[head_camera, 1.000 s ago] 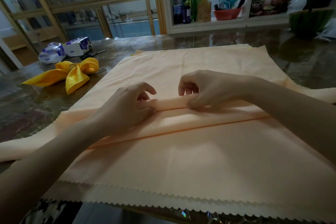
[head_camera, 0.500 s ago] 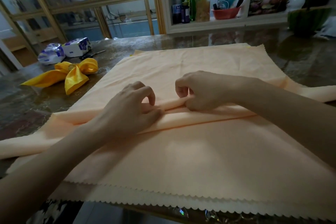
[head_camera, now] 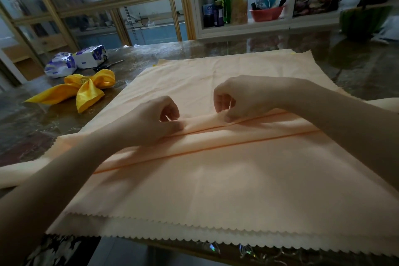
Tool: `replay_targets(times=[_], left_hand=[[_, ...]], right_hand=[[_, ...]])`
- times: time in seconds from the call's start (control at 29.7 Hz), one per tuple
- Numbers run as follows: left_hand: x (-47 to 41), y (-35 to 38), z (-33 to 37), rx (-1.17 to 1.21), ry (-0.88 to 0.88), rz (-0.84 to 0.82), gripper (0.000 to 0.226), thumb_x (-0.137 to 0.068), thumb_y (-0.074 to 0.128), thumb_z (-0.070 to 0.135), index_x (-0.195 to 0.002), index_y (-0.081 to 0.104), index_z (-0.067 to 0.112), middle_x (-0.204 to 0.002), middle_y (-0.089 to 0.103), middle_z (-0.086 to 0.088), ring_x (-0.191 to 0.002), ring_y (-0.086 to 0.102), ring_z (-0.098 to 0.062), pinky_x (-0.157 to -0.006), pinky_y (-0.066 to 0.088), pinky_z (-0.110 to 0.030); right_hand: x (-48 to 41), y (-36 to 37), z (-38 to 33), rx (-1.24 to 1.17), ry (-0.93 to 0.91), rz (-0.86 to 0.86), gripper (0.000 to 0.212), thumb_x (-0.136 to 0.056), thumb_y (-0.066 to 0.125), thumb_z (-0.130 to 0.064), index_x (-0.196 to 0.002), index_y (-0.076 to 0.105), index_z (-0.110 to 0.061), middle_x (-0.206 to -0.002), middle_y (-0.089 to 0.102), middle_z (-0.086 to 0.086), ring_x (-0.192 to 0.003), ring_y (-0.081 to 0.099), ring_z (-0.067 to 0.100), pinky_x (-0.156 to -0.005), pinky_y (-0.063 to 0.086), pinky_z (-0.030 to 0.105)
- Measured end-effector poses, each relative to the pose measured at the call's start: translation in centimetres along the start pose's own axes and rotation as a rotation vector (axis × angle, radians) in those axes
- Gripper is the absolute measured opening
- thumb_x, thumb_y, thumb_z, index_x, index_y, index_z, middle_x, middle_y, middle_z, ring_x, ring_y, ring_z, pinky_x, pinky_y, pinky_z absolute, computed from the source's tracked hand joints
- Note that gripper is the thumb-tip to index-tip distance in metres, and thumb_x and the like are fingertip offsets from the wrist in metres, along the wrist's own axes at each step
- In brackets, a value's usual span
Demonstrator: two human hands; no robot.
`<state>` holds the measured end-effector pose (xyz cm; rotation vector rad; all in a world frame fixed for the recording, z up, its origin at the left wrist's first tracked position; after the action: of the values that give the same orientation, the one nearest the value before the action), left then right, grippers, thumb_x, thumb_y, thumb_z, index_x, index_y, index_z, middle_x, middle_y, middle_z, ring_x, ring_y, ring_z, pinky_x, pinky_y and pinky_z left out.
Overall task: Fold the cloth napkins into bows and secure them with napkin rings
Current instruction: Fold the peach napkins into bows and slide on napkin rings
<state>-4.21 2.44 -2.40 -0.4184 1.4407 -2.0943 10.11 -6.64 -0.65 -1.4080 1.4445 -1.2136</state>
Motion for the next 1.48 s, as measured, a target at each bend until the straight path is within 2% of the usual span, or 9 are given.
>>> replay_targets(times=[0.13,0.24,0.37,0.57,0.74,1.04,1.15,1.35,1.48], left_hand=[[0.2,-0.3,0.4,0.05,0.005,0.03,0.02,-0.082,0.067,0.032,-0.098,0.057,0.031,-0.088,0.06,0.012,-0.083,0.057,-0.003,-0.073,0.045,-0.017],[1.0,-0.3,1.4,-0.013,0.081,0.139,0.011,-0.081,0.066,0.025,-0.092,0.063,0.028,-0.081,0.058,0.009,-0.077,0.053,-0.005,-0.073,0.046,-0.022],[2.4,0.3,2.4,-0.118,0.211,0.212,0.02,-0.077,0.067,0.019,-0.087,0.056,0.033,-0.077,0.048,0.012,-0.071,0.047,-0.004,-0.062,0.04,-0.018],[3.1,1.5,2.8,-0.262,0.275,0.252,0.034,-0.075,0.054,0.023,-0.107,0.066,0.025,-0.074,0.037,0.019,-0.068,0.038,-0.002,-0.058,0.025,-0.01],[3.3,1.8,3.6,-0.372,0.321,0.26,0.046,-0.061,0.05,0.016,-0.101,0.07,0.021,-0.076,0.056,0.005,-0.067,0.056,-0.021,-0.053,0.024,-0.012],[3.8,2.3,5.4,-0.659,0.416,0.294,0.037,-0.06,0.04,0.019,-0.085,0.067,0.019,-0.065,0.057,0.004,-0.051,0.057,-0.019,-0.04,0.036,-0.024],[4.0,2.3,5.7,-0.681,0.425,0.315,0.04,-0.063,0.033,0.02,-0.084,0.067,0.019,-0.063,0.055,0.004,-0.046,0.055,-0.019,-0.038,0.032,-0.024],[4.1,2.5,5.5,-0.698,0.333,0.26,0.027,-0.056,0.052,0.016,-0.079,0.066,0.018,-0.062,0.056,0.003,-0.04,0.053,-0.022,-0.036,0.017,-0.018],[4.1,2.4,5.3,-0.657,0.322,0.281,0.028,-0.055,0.052,0.017,-0.079,0.066,0.017,-0.064,0.059,0.002,-0.041,0.054,-0.023,-0.048,0.003,-0.012]], right_hand=[[0.0,0.3,0.0,-0.031,0.006,0.05,0.025,-0.084,0.062,-0.013,-0.101,0.051,-0.027,-0.084,0.046,-0.014,-0.074,0.046,0.004,-0.064,0.04,0.022],[0.0,0.2,-0.2,-0.005,-0.019,0.031,0.017,-0.08,0.062,-0.013,-0.09,0.056,-0.025,-0.081,0.05,-0.01,-0.071,0.048,0.006,-0.06,0.041,0.022],[0.4,-0.4,-0.3,-0.142,-0.019,-0.101,0.013,-0.083,0.067,-0.036,-0.089,0.063,-0.025,-0.085,0.061,-0.006,-0.078,0.057,0.01,-0.068,0.046,0.024],[0.0,0.5,0.2,-0.163,-0.011,-0.105,0.017,-0.088,0.061,-0.04,-0.091,0.068,-0.024,-0.094,0.066,-0.001,-0.087,0.06,0.017,-0.078,0.049,0.03],[0.3,0.5,0.0,-0.257,-0.016,-0.163,0.014,-0.084,0.066,-0.037,-0.085,0.068,-0.024,-0.081,0.062,-0.007,-0.075,0.055,0.009,-0.067,0.042,0.021],[0.4,0.9,-0.2,-0.243,-0.014,-0.233,0.024,-0.08,0.064,-0.051,-0.083,0.065,-0.027,-0.085,0.06,-0.005,-0.08,0.055,0.014,-0.07,0.042,0.026],[0.4,1.0,-0.4,-0.28,-0.02,-0.223,0.025,-0.085,0.059,-0.048,-0.084,0.067,-0.024,-0.081,0.06,-0.006,-0.077,0.055,0.01,-0.069,0.043,0.023],[0.7,0.8,-0.1,-0.349,-0.006,-0.277,0.019,-0.084,0.064,-0.038,-0.086,0.068,-0.02,-0.074,0.062,-0.009,-0.071,0.056,0.005,-0.064,0.046,0.018],[1.1,0.4,0.8,-0.308,0.043,-0.344,0.012,-0.081,0.068,-0.029,-0.082,0.063,-0.018,-0.069,0.06,-0.009,-0.057,0.055,-0.002,-0.057,0.048,0.012]])
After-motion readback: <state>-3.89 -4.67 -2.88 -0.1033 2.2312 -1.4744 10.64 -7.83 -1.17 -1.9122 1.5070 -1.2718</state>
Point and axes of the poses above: each hand's wrist, its own x-axis away from the middle knuckle, its own y-axis out of the palm, z = x × y, the point moved 5 cm from there along -x, towards the middle knuckle
